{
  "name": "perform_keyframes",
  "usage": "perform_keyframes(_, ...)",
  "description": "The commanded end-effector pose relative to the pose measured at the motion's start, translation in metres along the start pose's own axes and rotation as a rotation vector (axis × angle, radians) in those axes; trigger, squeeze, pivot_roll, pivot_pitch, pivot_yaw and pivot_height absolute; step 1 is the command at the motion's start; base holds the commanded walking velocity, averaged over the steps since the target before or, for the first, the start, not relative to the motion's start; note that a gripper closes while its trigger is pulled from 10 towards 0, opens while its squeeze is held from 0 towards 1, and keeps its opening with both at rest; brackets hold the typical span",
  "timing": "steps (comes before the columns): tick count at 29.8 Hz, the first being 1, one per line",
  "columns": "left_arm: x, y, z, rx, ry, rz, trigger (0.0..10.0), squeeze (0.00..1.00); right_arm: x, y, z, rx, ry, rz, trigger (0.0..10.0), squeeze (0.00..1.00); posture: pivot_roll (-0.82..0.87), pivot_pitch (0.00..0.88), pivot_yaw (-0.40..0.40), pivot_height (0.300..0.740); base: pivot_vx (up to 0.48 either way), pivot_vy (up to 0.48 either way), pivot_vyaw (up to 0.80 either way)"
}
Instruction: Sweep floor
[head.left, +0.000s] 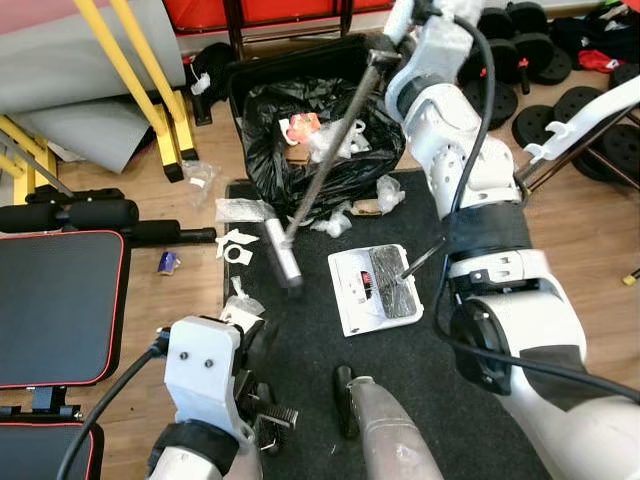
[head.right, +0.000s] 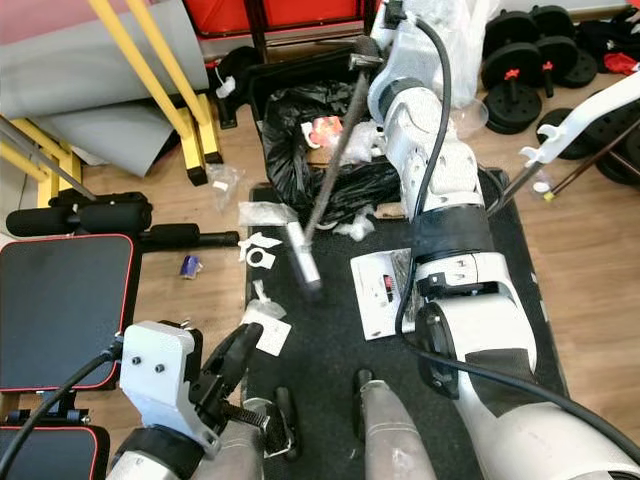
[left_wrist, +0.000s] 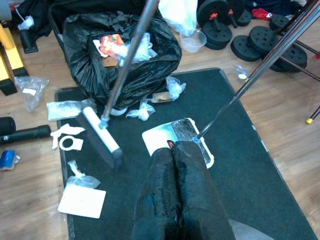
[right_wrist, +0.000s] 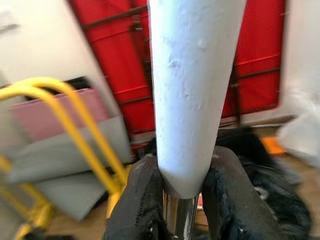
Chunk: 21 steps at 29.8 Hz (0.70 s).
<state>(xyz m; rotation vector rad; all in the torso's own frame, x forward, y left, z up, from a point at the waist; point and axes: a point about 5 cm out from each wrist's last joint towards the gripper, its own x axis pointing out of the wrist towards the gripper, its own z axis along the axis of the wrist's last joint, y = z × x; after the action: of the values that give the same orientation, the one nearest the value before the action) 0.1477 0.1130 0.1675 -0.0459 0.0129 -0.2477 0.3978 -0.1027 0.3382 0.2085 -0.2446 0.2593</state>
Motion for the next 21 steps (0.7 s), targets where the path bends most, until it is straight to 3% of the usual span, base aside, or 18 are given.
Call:
perform_keyframes(1, 0.0, 0.002, -0.006, -0.003, 0.025, 0.01, 10.0, 0.0, -0.006, 0.005, -0.005, 0.034, 0.018, 0.111, 10.0, 0.0, -0.06, 0.264, -0.046, 0.74, 0.0, 0.0, 0.0)
perform_keyframes(3, 0.0, 0.002, -0.006, -0.003, 0.025, 0.01, 10.0, 0.0, -0.006, 0.005, -0.005, 0.034, 0.018, 0.111, 10.0, 0.0, -0.06, 0.264, -0.046, 0.74, 0.0, 0.0, 0.0)
perform_keyframes(4, 0.003, 0.004, -0.008, -0.007, 0.025, 0.012, 10.0, 0.0, -0.015, 0.013, -0.009, 0.033, -0.007, 0.258, 10.0, 0.0, -0.06, 0.239, -0.046, 0.74, 0.0, 0.0, 0.0)
perform_keyframes(5, 0.003, 0.004, -0.008, -0.007, 0.025, 0.012, 10.0, 0.0, -0.015, 0.013, -0.009, 0.033, -0.007, 0.258, 10.0, 0.0, -0.06, 0.239, -0.046, 0.74, 0.0, 0.0, 0.0)
perform_keyframes(6, 0.007, 0.007, -0.01, -0.011, 0.025, 0.014, 10.0, 0.0, -0.026, 0.019, -0.014, 0.002, -0.012, 0.372, 10.0, 0.0, -0.06, 0.225, -0.048, 0.74, 0.0, 0.0, 0.0)
perform_keyframes(7, 0.007, 0.007, -0.01, -0.011, 0.025, 0.014, 10.0, 0.0, -0.026, 0.019, -0.014, 0.002, -0.012, 0.372, 10.0, 0.0, -0.06, 0.225, -0.048, 0.74, 0.0, 0.0, 0.0)
perform_keyframes(8, 0.01, 0.009, -0.012, -0.012, 0.028, 0.022, 10.0, 0.0, -0.039, 0.027, -0.017, -0.028, -0.018, 0.501, 10.0, 0.0, -0.06, 0.202, -0.048, 0.74, 0.0, 0.0, 0.79)
perform_keyframes(9, 0.01, 0.009, -0.012, -0.012, 0.028, 0.022, 10.0, 0.0, -0.039, 0.027, -0.017, -0.028, -0.018, 0.501, 10.0, 0.0, -0.06, 0.202, -0.048, 0.74, 0.0, 0.0, 0.79)
perform_keyframes(10, 0.013, 0.012, -0.014, -0.015, 0.031, 0.036, 10.0, 0.0, -0.051, 0.033, -0.019, -0.048, -0.006, 0.611, 10.0, 0.0, -0.06, 0.185, -0.049, 0.74, 0.0, 0.0, 0.79)
perform_keyframes(11, 0.013, 0.012, -0.014, -0.015, 0.031, 0.036, 10.0, 0.0, -0.051, 0.033, -0.019, -0.048, -0.006, 0.611, 10.0, 0.0, -0.06, 0.185, -0.049, 0.74, 0.0, 0.0, 0.79)
perform_keyframes(12, 0.015, 0.017, -0.015, -0.015, 0.031, 0.055, 10.0, 0.0, -0.063, 0.036, -0.022, -0.086, 0.023, 0.711, 10.0, 0.0, -0.07, 0.152, -0.05, 0.74, 0.0, 0.0, 0.79)
perform_keyframes(13, 0.018, 0.021, -0.016, -0.016, 0.026, 0.082, 10.0, 0.0, -0.074, 0.036, -0.025, -0.14, 0.051, 0.805, 10.0, 0.0, -0.07, 0.131, -0.054, 0.74, 0.0, 0.0, 0.79)
perform_keyframes(14, 0.018, 0.021, -0.016, -0.016, 0.026, 0.082, 10.0, 0.0, -0.074, 0.036, -0.025, -0.14, 0.051, 0.805, 10.0, 0.0, -0.07, 0.131, -0.054, 0.74, 0.0, 0.0, 0.79)
perform_keyframes(17, 0.023, 0.031, -0.016, 0.017, 0.009, 0.123, 10.0, 0.0, -0.094, 0.032, -0.031, -0.242, 0.117, 0.955, 10.0, 0.0, -0.07, 0.096, -0.053, 0.74, 0.0, 0.0, 0.79)
perform_keyframes(19, 0.026, 0.035, -0.016, 0.038, 0.002, 0.139, 10.0, 0.0, -0.1, 0.031, -0.033, -0.246, 0.143, 0.994, 10.0, 0.0, -0.07, 0.074, -0.054, 0.74, 0.0, 0.0, 0.79)
perform_keyframes(21, 0.029, 0.044, -0.015, 0.073, -0.011, 0.178, 10.0, 0.0, -0.116, 0.027, -0.04, -0.258, 0.198, 1.077, 10.0, 0.0, -0.08, 0.059, -0.053, 0.74, 0.0, 0.0, 0.79)
